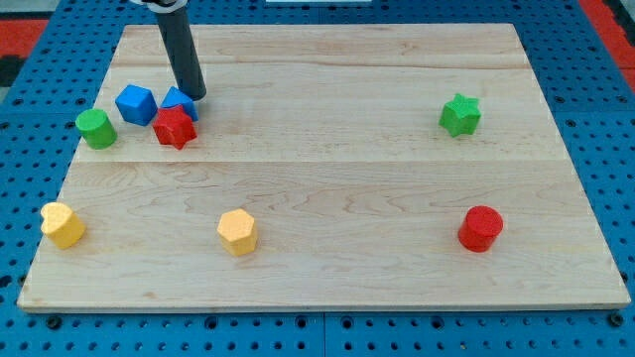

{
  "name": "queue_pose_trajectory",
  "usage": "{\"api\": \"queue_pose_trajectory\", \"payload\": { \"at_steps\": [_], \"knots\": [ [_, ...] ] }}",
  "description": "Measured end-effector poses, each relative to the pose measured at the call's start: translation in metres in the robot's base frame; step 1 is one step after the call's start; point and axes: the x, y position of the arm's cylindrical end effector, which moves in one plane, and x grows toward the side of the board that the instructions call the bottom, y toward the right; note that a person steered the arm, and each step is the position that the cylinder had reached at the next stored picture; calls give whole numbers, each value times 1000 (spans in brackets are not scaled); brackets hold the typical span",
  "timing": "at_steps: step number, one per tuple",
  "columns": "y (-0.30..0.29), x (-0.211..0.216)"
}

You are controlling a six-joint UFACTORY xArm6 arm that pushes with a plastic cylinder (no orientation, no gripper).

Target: Place the green star on top of the yellow hexagon

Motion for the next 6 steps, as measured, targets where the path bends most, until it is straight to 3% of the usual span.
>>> {"api": "queue_pose_trajectory", "payload": {
  "at_steps": [2,3,4,5,6],
  "knots": [
    [244,3],
    [358,-18],
    [430,-13],
    [371,29],
    [255,62]
  ]
}}
